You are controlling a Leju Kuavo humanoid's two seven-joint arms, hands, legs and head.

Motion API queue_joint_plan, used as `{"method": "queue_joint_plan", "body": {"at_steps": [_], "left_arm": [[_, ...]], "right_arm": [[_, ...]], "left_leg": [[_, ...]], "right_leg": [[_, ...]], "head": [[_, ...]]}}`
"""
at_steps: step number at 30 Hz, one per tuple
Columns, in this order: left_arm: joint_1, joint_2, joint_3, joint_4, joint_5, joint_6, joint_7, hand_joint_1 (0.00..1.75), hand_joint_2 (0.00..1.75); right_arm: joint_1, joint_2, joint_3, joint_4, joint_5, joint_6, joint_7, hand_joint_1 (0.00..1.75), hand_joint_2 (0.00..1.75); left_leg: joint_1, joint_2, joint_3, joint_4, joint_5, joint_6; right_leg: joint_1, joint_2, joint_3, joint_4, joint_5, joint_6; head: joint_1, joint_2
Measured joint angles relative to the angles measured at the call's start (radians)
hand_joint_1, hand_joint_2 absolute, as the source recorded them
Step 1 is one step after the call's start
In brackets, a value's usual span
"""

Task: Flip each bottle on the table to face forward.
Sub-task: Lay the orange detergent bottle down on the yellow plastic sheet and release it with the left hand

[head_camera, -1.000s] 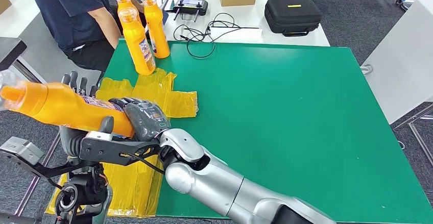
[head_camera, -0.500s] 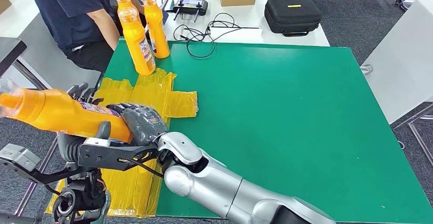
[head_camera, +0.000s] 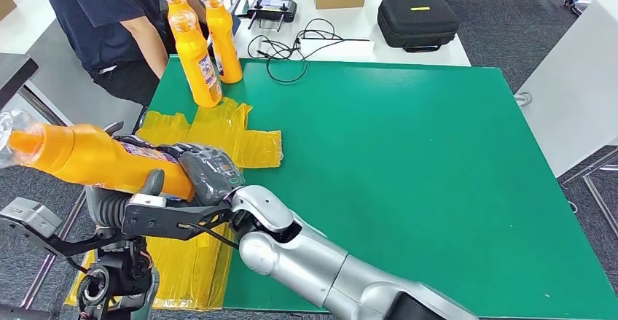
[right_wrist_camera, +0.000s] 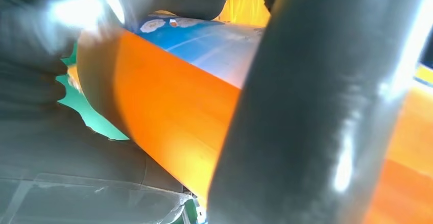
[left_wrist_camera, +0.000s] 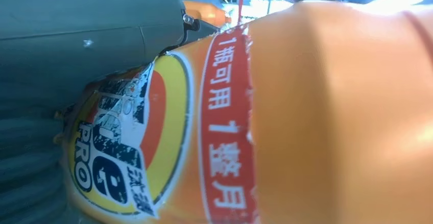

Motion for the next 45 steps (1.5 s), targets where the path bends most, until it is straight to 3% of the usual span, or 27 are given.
{"method": "queue_joint_plan", "body": {"at_steps": [2,7,11,16,20,23,27,29,34,39,45], "left_arm": [[-0.003,-0.003,0.0,0.0,-0.004,0.0,0.004,1.75,1.75],[-0.004,-0.01,-0.008,-0.005,-0.012,-0.004,0.011,1.75,1.75],[-0.01,-0.012,-0.002,-0.016,-0.01,0.001,0.011,1.75,1.75],[-0.011,-0.014,0.003,-0.021,-0.02,0.001,0.009,1.75,1.75],[-0.001,-0.013,0.007,-0.027,-0.099,0.059,-0.016,1.75,1.75],[-0.001,-0.011,0.009,-0.028,-0.291,0.206,-0.038,1.75,1.75],[-0.034,-0.003,0.001,0.009,-0.766,0.504,-0.008,1.75,1.75],[-0.053,0.001,-0.005,0.038,-0.907,0.583,0.009,1.75,1.75],[-0.077,0.006,-0.011,0.085,-1.001,0.625,0.029,1.75,1.75],[-0.098,0.001,0.009,0.131,-1.304,0.647,0.055,1.75,1.75],[-0.123,-0.004,0.033,0.23,-1.504,0.649,0.121,1.75,1.75]], "right_arm": [[0.027,-0.002,-0.044,-0.013,0.066,-0.005,-0.015,0.02,1.75],[0.128,-0.032,-0.162,-0.113,0.19,-0.005,-0.031,0.0,1.75],[0.185,-0.06,-0.224,-0.163,0.208,0.001,-0.033,0.0,0.0],[0.256,-0.087,-0.294,-0.259,0.206,-0.002,-0.083,0.0,0.0],[0.352,-0.135,-0.361,-0.441,0.172,-0.006,-0.138,0.0,0.0],[0.427,-0.177,-0.409,-0.601,0.126,0.001,-0.171,0.0,0.0],[0.535,-0.23,-0.482,-0.815,0.045,0.026,-0.244,0.0,0.0],[0.571,-0.25,-0.511,-0.896,0.021,0.039,-0.266,0.0,0.0],[0.616,-0.281,-0.553,-1.01,0.0,0.047,-0.284,0.0,0.0],[0.628,-0.316,-0.583,-1.064,-0.07,0.061,-0.338,0.0,0.0],[0.642,-0.372,-0.623,-1.089,-0.14,0.084,-0.383,0.0,0.0]], "left_leg": [[0.0,0.0,0.0,0.0,0.0,0.0],[0.0,-0.001,-0.001,0.0,0.0,0.0],[0.0,-0.001,-0.001,0.0,0.0,0.0],[0.0,-0.002,-0.001,0.0,0.0,0.0],[0.0,-0.002,-0.002,0.0,0.0,0.0],[-0.001,-0.002,-0.002,0.0,0.0,0.0],[-0.002,-0.003,-0.003,0.0,0.0,0.0],[-0.002,-0.003,-0.002,0.0,0.0,0.0],[-0.002,-0.001,-0.002,0.0,0.0,0.0],[-0.002,-0.001,-0.001,0.0,0.0,0.0],[-0.003,-0.002,-0.002,0.0,0.0,0.0]], "right_leg": [[0.0,0.0,0.0,0.0,0.0,0.0],[0.0,0.0,0.0,0.0,0.0,0.0],[0.0,0.0,0.0,0.0,0.0,0.0],[0.0,-0.001,0.0,0.0,0.0,0.0],[0.0,-0.001,0.0,0.0,0.0,0.0],[-0.001,-0.001,-0.001,-0.001,0.0,0.0],[-0.001,-0.002,-0.001,-0.001,0.0,0.0],[-0.001,-0.001,-0.001,-0.001,0.0,0.0],[-0.001,-0.001,0.0,-0.001,0.0,0.0],[-0.001,-0.001,0.0,-0.001,0.0,0.0],[-0.002,-0.001,0.0,-0.001,0.0,0.0]], "head": [[0.0,0.0],[0.0,0.0],[0.0,0.0],[0.0,0.0],[0.0,0.0],[0.0,0.0],[0.0,0.0],[0.0,0.0],[0.0,0.0],[0.0,0.0],[0.0,0.0]]}}
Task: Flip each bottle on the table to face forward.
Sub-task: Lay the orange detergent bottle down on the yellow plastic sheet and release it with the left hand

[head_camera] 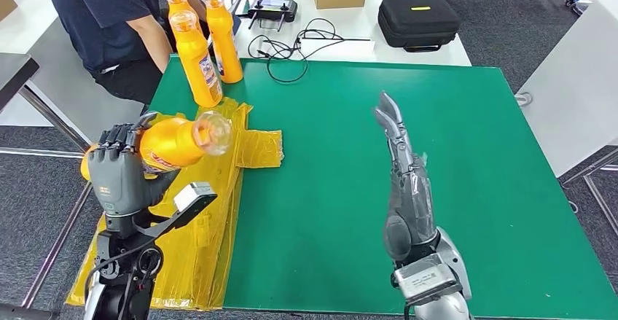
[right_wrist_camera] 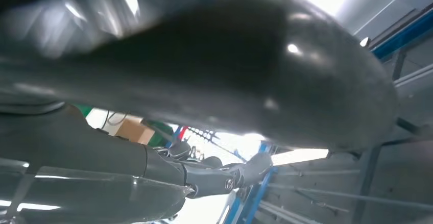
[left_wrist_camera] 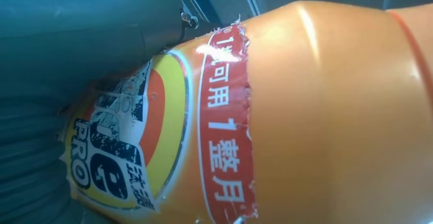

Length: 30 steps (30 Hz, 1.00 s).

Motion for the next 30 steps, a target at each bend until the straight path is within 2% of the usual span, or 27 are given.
{"method": "queue_joint_plan", "body": {"at_steps": [2,4,7,9,13,21,22,25,26,29,30], "left_arm": [[-0.009,0.002,-0.006,0.041,-0.093,0.0,0.074,1.75,1.75],[-0.017,0.014,-0.036,0.079,-0.161,0.0,0.185,1.75,1.75],[-0.043,0.053,-0.143,0.138,-0.187,0.0,0.371,1.75,1.75],[-0.061,0.077,-0.219,0.181,-0.191,0.0,0.43,1.75,1.75],[-0.087,0.102,-0.329,0.283,-0.193,0.0,0.429,1.75,1.75],[-0.086,0.104,-0.376,0.422,-0.193,0.0,0.383,1.75,1.75],[-0.085,0.103,-0.385,0.437,-0.193,0.0,0.381,1.64,1.75],[-0.082,0.102,-0.416,0.48,-0.193,0.0,0.379,0.34,1.75],[-0.081,0.101,-0.427,0.494,-0.193,-0.001,0.378,0.0,1.31],[-0.088,0.096,-0.454,0.549,-0.191,-0.002,0.375,0.0,0.0],[-0.094,0.094,-0.464,0.576,-0.188,-0.001,0.372,0.0,0.0]], "right_arm": [[0.003,-0.015,-0.012,-0.001,-0.021,0.012,-0.012,0.0,0.0],[0.009,-0.026,-0.024,-0.001,-0.033,0.022,-0.022,0.0,0.0],[0.022,-0.034,-0.039,-0.008,-0.034,0.035,-0.031,0.0,0.0],[0.031,-0.036,-0.046,-0.016,-0.032,0.041,-0.032,0.0,0.0],[0.054,-0.036,-0.058,-0.03,-0.023,0.06,-0.03,0.0,0.0],[0.079,-0.006,-0.075,-0.034,0.014,0.083,-0.026,0.0,0.0],[0.083,0.001,-0.077,-0.036,0.021,0.086,-0.025,0.0,0.0],[0.093,0.017,-0.083,-0.044,0.033,0.089,-0.023,0.0,0.0],[0.096,0.022,-0.085,-0.046,0.037,0.09,-0.023,0.0,0.0],[0.1,0.035,-0.089,-0.053,0.05,0.102,-0.015,0.0,0.0],[0.1,0.04,-0.089,-0.054,0.055,0.106,-0.011,0.0,0.0]], "left_leg": [[0.0,0.0,0.0,0.0,0.0,0.0],[0.0,0.0,0.0,0.0,0.0,0.0],[0.0,0.0,0.0,0.0,0.0,0.0],[0.0,0.0,0.0,0.0,0.0,0.0],[0.0,0.001,0.0,0.0,0.0,0.0],[0.0,0.0,0.0,0.0,0.0,0.0],[0.0,0.0,0.0,0.0,0.0,0.0],[0.0,0.0,0.0,0.0,0.0,0.0],[0.0,0.0,0.0,0.0,0.0,0.0],[0.0,0.0,-0.001,0.0,0.0,0.0],[0.0,0.0,0.0,0.0,0.0,0.0]], "right_leg": [[0.0,0.0,0.0,0.0,0.0,0.0],[0.0,0.0,0.0,0.0,0.0,0.0],[0.0,0.0,0.0,0.0,0.0,0.0],[0.0,0.0,0.0,0.0,0.0,0.0],[0.0,0.0,0.0,0.0,0.0,0.0],[0.0,0.001,0.0,0.0,0.0,0.0],[0.0,0.001,0.0,0.0,0.0,0.0],[0.0,0.001,0.0,0.0,0.0,0.0],[0.0,0.001,0.0,0.0,0.0,0.0],[0.0,0.001,0.0,0.0,0.0,0.0],[0.0,0.001,0.0,0.0,0.0,0.0]], "head": [[0.0,0.0],[0.0,0.0],[0.0,0.0],[0.0,0.0],[0.0,0.0],[0.0,0.0],[0.0,0.0],[0.0,0.0],[0.0,0.0],[0.0,0.0],[0.0,0.0]]}}
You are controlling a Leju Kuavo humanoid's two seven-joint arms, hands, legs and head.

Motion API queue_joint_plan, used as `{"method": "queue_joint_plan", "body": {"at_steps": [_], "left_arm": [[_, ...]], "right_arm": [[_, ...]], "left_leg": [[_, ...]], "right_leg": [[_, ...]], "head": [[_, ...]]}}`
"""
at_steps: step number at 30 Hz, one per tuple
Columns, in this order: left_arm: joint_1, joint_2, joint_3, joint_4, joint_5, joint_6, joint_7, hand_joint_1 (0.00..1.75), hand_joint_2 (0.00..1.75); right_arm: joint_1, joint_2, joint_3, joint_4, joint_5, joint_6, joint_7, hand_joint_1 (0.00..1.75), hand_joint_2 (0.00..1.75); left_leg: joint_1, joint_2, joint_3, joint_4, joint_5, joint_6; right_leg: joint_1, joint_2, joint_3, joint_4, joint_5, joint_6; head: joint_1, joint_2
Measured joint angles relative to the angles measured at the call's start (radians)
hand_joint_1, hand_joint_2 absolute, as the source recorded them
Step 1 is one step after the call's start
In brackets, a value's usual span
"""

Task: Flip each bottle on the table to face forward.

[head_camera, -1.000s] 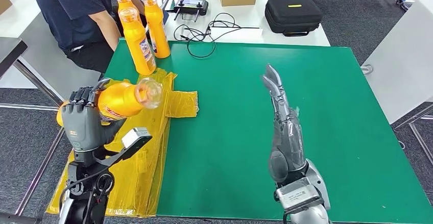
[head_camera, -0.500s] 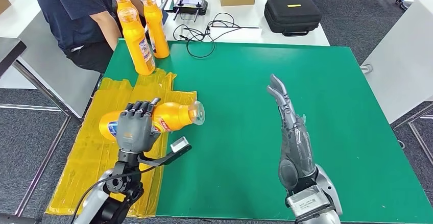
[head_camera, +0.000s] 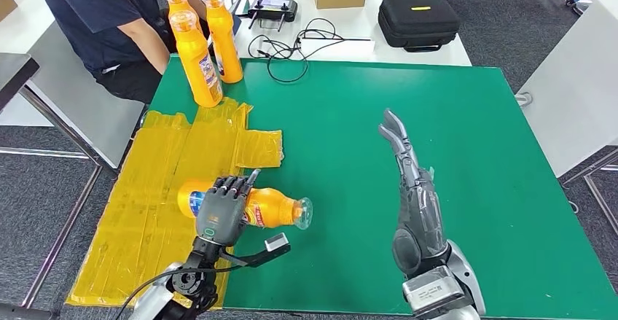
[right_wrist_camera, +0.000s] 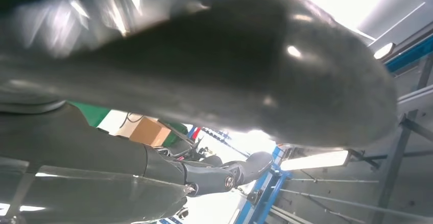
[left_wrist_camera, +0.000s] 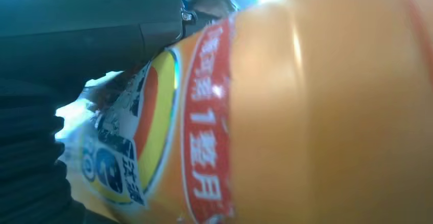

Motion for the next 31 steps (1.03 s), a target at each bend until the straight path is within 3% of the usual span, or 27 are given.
{"method": "queue_joint_plan", "body": {"at_steps": [11,25,31], "left_arm": [[-0.078,-0.024,-0.036,0.234,0.046,-0.001,-0.088,0.0,0.0],[-0.111,-0.037,-0.029,0.277,0.088,-0.01,-0.105,0.0,0.0],[-0.104,-0.041,0.023,0.259,0.206,0.003,-0.191,0.0,0.0]], "right_arm": [[0.01,0.028,-0.026,-0.024,0.02,0.014,0.022,0.0,0.0],[0.003,0.041,-0.042,-0.025,0.025,0.036,0.037,0.0,0.0],[0.003,0.041,-0.045,-0.024,0.023,0.037,0.037,0.0,0.0]], "left_leg": [[0.0,0.0,0.0,0.0,0.0,0.0],[0.0,0.0,0.0,0.0,0.0,0.0],[0.0,0.0,0.0,0.0,0.0,0.0]], "right_leg": [[0.0,0.0,0.0,0.0,0.0,0.0],[0.0,0.0,0.001,0.0,0.0,0.0],[0.0,0.0,0.0,0.0,0.0,0.0]], "head": [[0.0,0.0],[0.0,0.0],[0.0,0.0]]}}
